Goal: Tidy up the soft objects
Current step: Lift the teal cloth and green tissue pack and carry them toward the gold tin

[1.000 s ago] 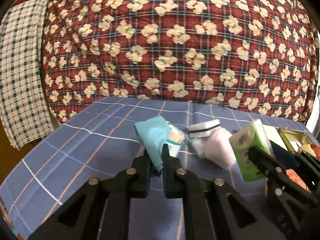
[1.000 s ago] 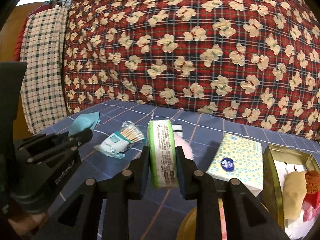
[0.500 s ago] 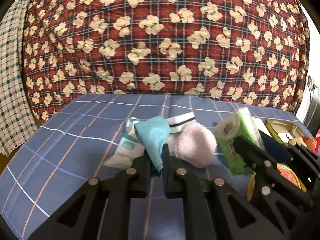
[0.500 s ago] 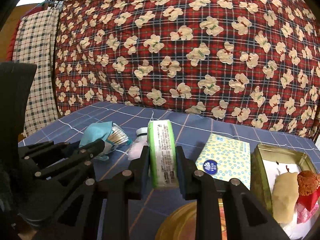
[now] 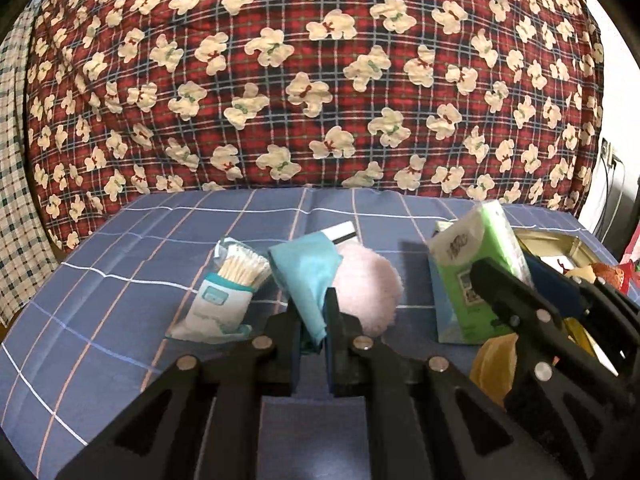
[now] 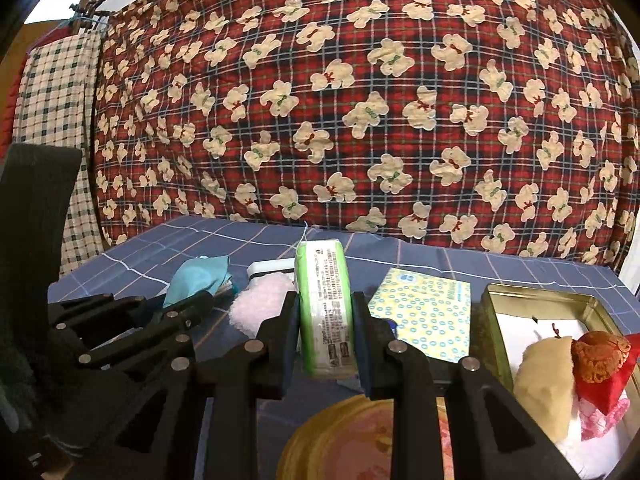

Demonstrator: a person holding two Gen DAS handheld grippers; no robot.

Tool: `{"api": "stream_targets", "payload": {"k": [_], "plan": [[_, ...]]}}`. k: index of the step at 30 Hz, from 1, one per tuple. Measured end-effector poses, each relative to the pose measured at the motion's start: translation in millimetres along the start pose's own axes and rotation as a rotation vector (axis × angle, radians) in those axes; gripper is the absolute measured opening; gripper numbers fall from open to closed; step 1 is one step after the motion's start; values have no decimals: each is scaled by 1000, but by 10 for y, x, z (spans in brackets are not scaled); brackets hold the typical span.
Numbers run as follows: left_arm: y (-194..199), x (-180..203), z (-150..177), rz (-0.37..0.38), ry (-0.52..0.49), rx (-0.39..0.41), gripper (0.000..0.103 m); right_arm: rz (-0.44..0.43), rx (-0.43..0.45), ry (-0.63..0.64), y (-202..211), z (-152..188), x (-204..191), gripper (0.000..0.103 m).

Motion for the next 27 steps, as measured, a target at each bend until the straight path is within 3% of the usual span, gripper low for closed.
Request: {"api": "stream_targets", "payload": {"k": [27], "plan": [[15,270,7,0,-53,19,7,60,27,-68,110,47,287,28]]}}
Point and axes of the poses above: each gripper's, at about its wrist camera, not at the fingertips, and y roughly against the way its jaws point, x to its right, z to its underside, the point moved 2 cm from there along -y, roughly the way its jaws point, and after that the axes turned 12 degrees about -x, right-handed, at the moved point
